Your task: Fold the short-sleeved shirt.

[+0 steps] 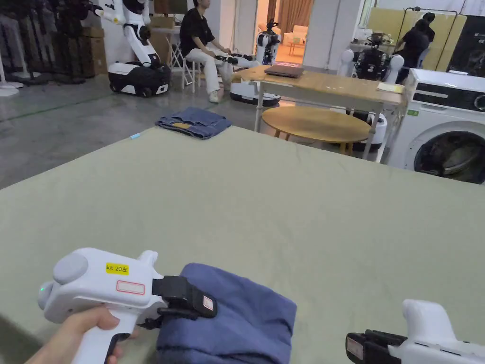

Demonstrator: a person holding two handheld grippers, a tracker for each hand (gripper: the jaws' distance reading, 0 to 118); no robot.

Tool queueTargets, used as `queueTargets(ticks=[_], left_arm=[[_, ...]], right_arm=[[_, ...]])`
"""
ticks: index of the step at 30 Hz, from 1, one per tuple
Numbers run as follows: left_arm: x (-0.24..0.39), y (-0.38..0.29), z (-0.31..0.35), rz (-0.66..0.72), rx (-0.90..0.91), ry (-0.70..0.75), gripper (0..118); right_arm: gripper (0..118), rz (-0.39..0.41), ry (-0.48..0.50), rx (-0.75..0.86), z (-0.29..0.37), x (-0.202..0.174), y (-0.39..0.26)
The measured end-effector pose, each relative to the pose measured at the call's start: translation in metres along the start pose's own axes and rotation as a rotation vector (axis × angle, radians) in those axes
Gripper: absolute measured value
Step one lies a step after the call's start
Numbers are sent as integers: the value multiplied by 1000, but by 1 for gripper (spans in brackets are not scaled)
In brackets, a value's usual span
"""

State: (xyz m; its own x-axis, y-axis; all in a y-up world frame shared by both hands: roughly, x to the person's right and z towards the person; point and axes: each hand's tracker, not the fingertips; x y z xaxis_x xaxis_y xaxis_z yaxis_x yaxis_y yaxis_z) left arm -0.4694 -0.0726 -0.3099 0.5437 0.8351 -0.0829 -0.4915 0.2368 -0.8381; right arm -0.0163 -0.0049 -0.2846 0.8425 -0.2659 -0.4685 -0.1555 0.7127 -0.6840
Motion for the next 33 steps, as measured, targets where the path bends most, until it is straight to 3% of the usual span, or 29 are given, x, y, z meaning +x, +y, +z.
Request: queueTargets(ticks=[9, 15, 16, 19, 20, 22, 24, 25, 26, 27, 29, 30, 31, 33], left_arm=[[-85, 48, 79, 142, 156, 21, 26], [-87, 63, 94, 113, 181, 74, 26], [-80, 62, 95, 55, 188, 111, 32], [-43, 48, 102, -83, 253, 237, 101], [-32, 44, 106, -117, 281, 250, 108], [6, 29, 116, -136, 351, 312, 108], [45, 15, 119, -254, 443, 384, 108], [64, 7, 116, -304, 457, 384, 105], [82, 1, 111, -348, 439, 363, 91], [103, -10, 101, -391, 428, 339, 75], [142, -36, 74, -477, 426, 316, 25], [157, -47, 56, -523, 421, 315, 8], [175, -63, 36, -569, 429, 314, 1], [205, -96, -5, -649, 435, 313, 0]], right_arm=[[0, 85, 82, -51, -81, -51, 42], [0, 104, 99, -67, -91, -56, 46], [0, 104, 95, -69, -90, -54, 46], [0, 94, 81, -68, -79, -42, 41], [0, 86, 74, -63, -74, -38, 39], [0, 68, 58, -47, -60, -30, 34], [0, 50, 40, -29, -47, -21, 31], [0, 44, 33, -17, -40, -18, 29], [0, 42, 23, -6, -33, -14, 27], [0, 45, 5, 9, -23, -11, 25], [0, 33, -26, 44, -5, -6, 21], [0, 14, -33, 60, 5, -1, 18], [0, -8, -43, 81, 15, 5, 14], [0, -48, -80, 111, 36, 17, 6]])
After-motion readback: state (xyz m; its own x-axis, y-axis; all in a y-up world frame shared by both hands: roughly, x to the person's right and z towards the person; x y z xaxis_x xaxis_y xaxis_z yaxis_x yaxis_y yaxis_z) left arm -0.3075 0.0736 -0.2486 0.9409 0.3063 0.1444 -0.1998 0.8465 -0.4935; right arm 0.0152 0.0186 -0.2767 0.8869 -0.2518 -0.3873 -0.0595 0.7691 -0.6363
